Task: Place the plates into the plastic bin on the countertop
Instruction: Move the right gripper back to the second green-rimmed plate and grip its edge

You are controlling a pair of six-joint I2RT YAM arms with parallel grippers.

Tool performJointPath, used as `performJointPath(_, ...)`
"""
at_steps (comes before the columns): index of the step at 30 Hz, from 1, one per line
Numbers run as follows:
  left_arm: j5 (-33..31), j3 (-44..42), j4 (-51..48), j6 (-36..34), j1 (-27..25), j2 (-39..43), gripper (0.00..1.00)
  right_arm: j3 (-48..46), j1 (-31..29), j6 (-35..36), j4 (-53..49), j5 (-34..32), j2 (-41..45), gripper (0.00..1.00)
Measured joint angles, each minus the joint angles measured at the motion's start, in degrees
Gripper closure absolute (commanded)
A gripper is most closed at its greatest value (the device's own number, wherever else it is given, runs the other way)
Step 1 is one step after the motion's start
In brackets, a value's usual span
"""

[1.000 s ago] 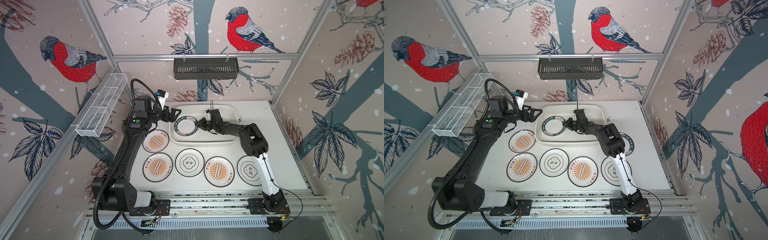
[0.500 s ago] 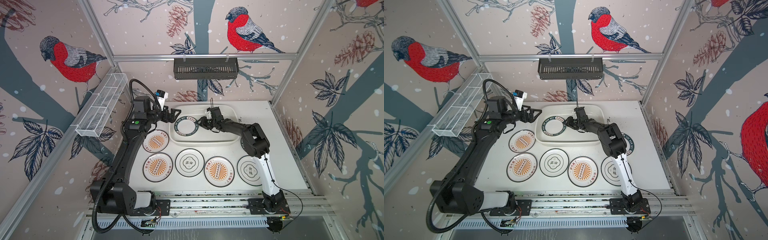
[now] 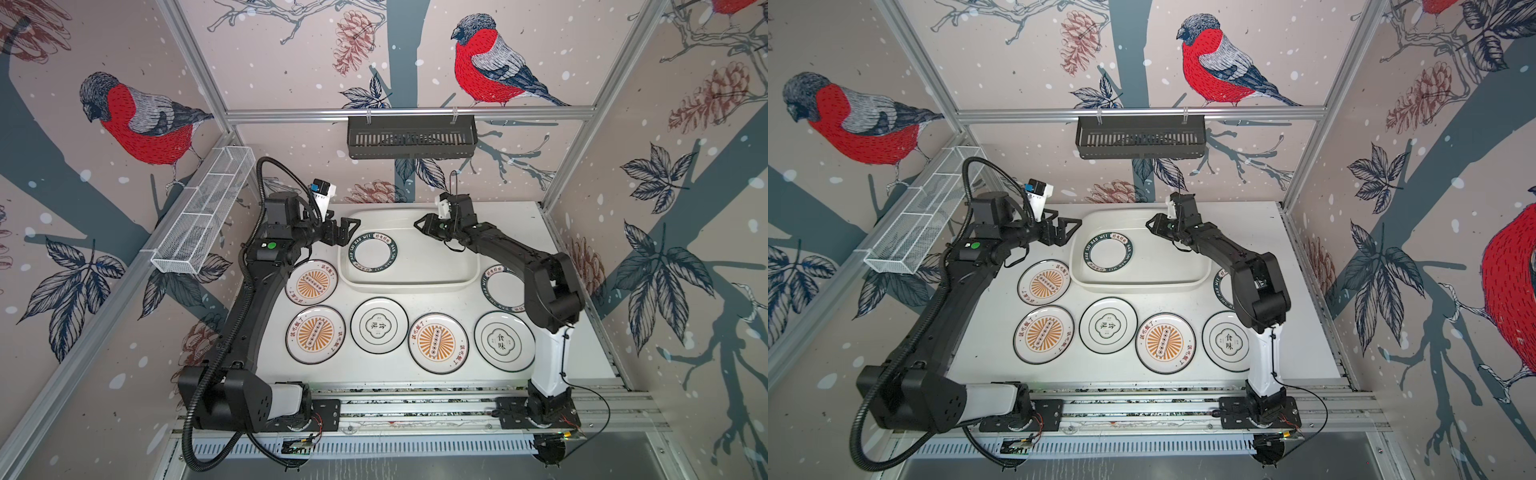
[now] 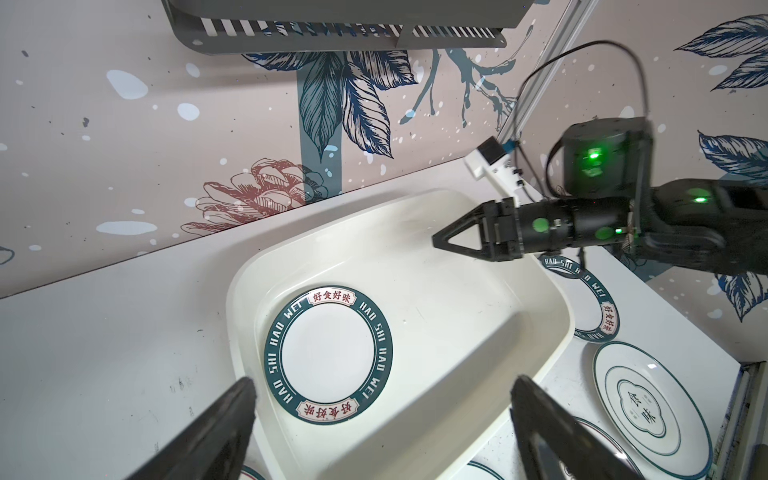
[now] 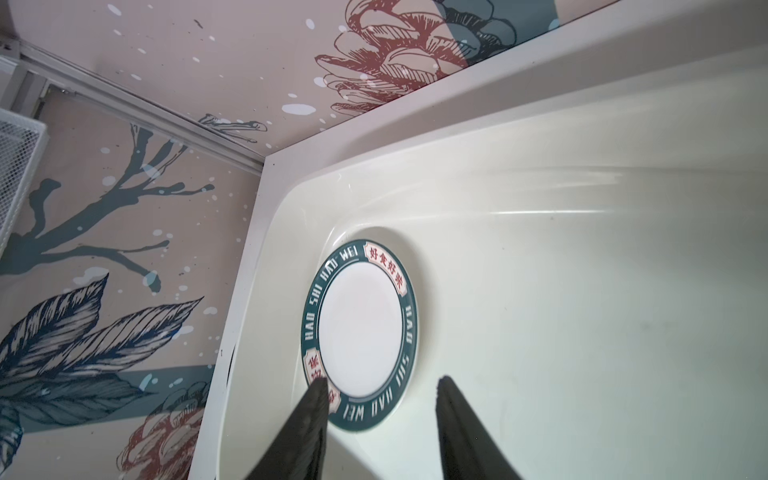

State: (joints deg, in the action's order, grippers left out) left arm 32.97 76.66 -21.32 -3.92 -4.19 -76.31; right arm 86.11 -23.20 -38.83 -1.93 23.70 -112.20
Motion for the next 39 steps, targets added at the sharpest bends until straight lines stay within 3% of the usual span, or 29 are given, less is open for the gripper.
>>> performJointPath(9, 4.35, 1.88, -2.51, -3.48, -0.13, -2.23, 0.05, -34.75, 13.27, -0.44, 3.26, -3.43, 30.25, 0.51)
performJointPath(21, 7.78, 1.77, -3.56, -4.90, -1.09, -4.68, 0.05, -56.96, 40.89, -0.42, -5.44, -11.04, 57.90, 0.50)
performJointPath(25, 8.83, 1.75, -3.63, -5.07, -1.46, -4.90, 0.05, -60.52, 47.67, -0.37, -7.61, -11.32, 61.16, 0.49)
performJointPath(30, 9.29, 1.75, -4.44, -5.46, -2.08, -5.16, 0.05, -64.70, 54.21, 0.68, -7.89, -4.39, 59.19, 0.49)
performJointPath(39, 9.62, 1.36, -4.61, -5.49, -2.73, -5.16, 0.05, -66.20, 56.68, 3.13, -6.43, 5.86, 51.95, 0.51)
